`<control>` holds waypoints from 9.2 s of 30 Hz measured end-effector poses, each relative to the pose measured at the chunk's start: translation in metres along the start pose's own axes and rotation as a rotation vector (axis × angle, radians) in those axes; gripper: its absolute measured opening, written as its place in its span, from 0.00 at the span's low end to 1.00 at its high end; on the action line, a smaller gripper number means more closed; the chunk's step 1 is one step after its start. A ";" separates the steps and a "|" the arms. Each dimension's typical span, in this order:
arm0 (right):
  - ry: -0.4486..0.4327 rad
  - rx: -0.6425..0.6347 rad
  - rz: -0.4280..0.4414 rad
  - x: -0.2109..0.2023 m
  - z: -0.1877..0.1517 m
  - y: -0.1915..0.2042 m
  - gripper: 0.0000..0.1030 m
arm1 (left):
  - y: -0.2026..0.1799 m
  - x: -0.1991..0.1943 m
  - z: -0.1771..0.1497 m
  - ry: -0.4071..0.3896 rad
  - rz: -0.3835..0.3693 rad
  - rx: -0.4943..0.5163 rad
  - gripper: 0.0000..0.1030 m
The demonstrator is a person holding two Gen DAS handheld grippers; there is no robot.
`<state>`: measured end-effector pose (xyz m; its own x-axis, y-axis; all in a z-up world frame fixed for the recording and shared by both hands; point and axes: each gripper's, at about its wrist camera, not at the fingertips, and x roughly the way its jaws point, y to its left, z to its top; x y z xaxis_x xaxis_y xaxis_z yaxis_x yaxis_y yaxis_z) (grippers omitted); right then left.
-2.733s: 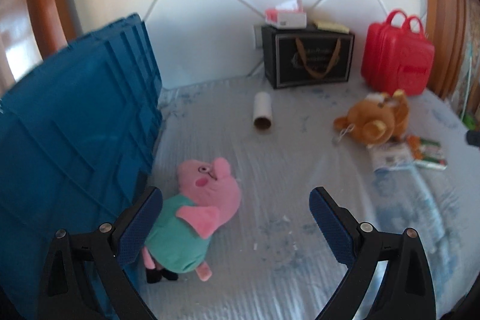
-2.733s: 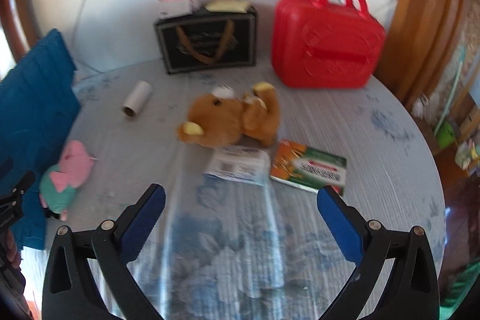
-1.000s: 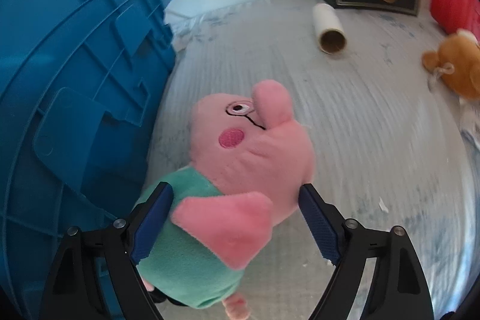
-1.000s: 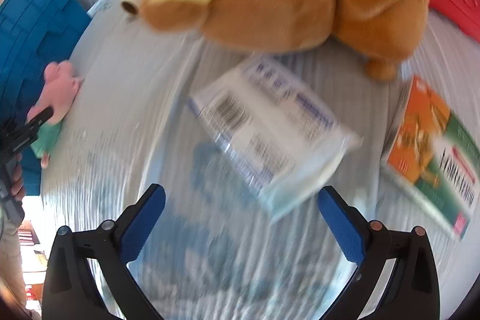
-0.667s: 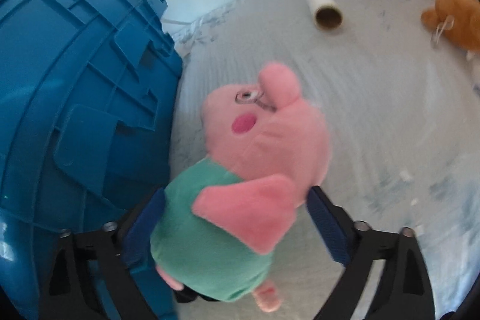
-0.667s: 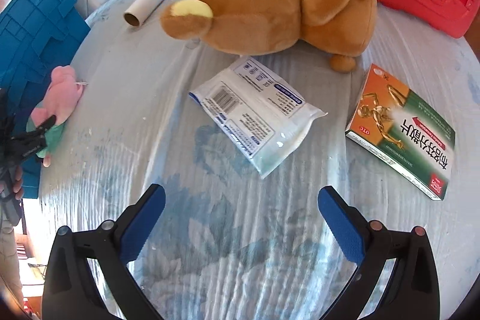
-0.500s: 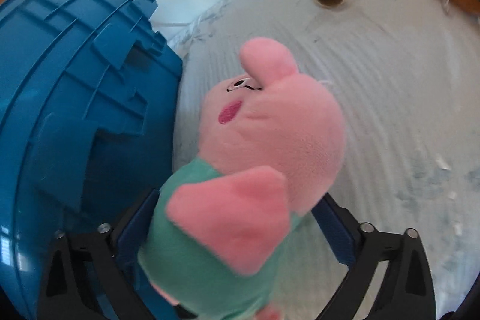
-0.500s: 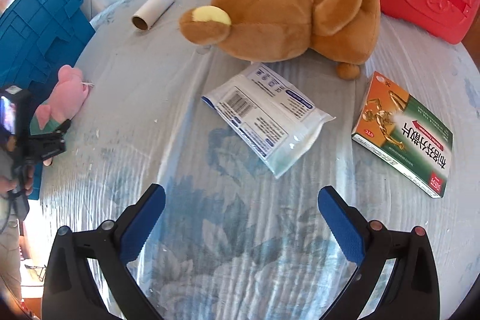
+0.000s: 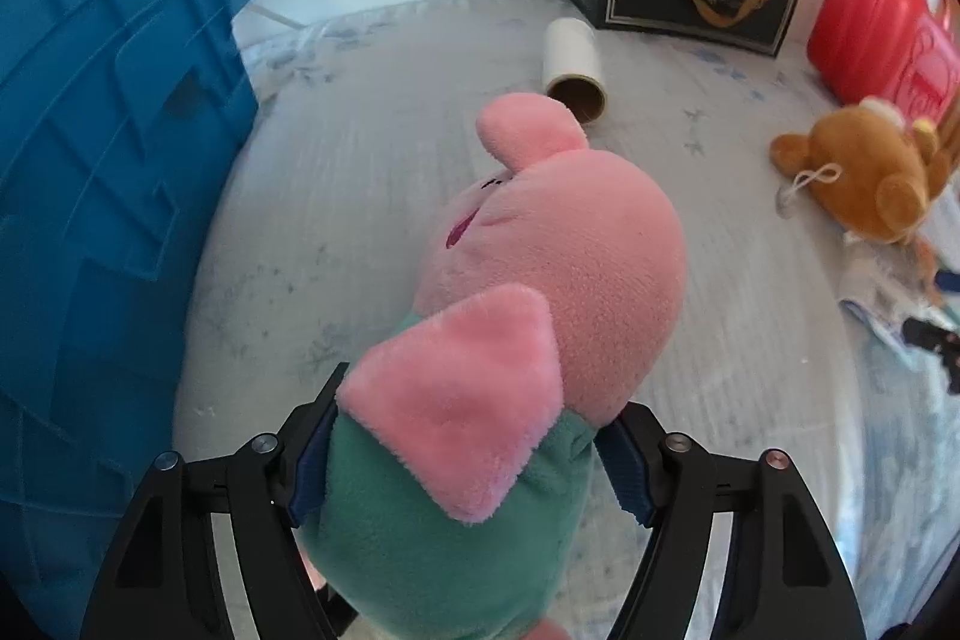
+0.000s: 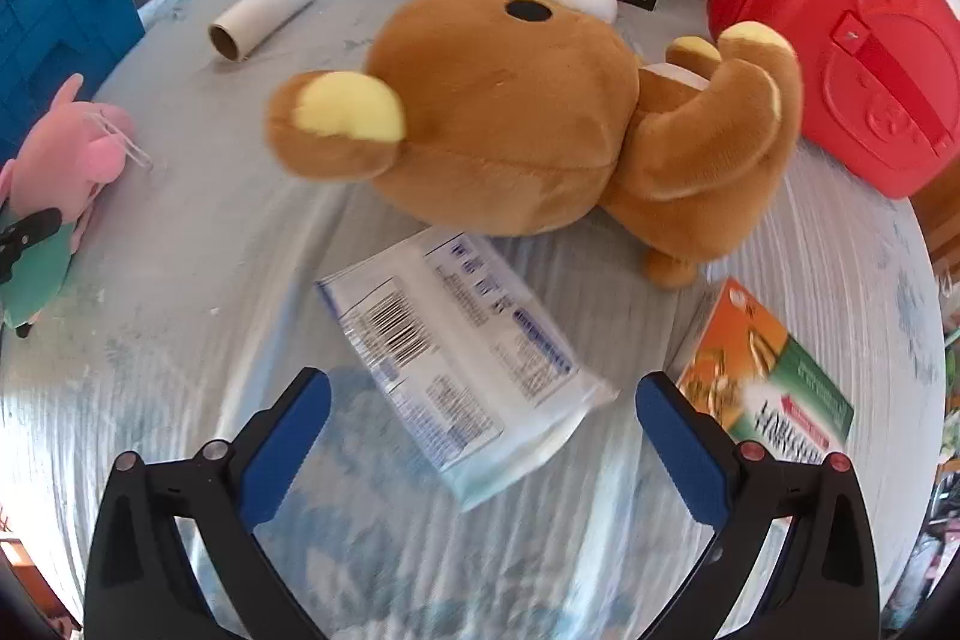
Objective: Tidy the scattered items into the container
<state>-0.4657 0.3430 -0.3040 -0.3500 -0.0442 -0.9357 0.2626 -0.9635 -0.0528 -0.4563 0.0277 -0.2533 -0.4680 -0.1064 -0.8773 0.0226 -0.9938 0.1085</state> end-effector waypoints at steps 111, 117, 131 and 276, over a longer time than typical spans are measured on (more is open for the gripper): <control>-0.375 -0.610 0.281 -0.277 0.087 0.509 0.59 | 0.332 -0.309 -0.085 -0.345 0.312 -0.371 0.82; -0.395 -0.595 0.287 -0.281 0.081 0.499 0.78 | 0.334 -0.324 -0.099 -0.378 0.321 -0.372 0.85; -0.539 -0.433 0.289 -0.327 0.049 0.398 1.00 | 0.273 -0.365 -0.088 -0.509 0.283 -0.341 0.99; -0.510 -0.323 0.352 -0.291 0.199 0.460 0.82 | 0.292 -0.303 -0.071 -0.457 0.201 -0.292 0.89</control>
<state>-0.4217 -0.1397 0.0134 -0.5530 -0.5339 -0.6396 0.6644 -0.7458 0.0482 -0.2454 -0.2322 0.0106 -0.7619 -0.3342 -0.5548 0.3627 -0.9298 0.0620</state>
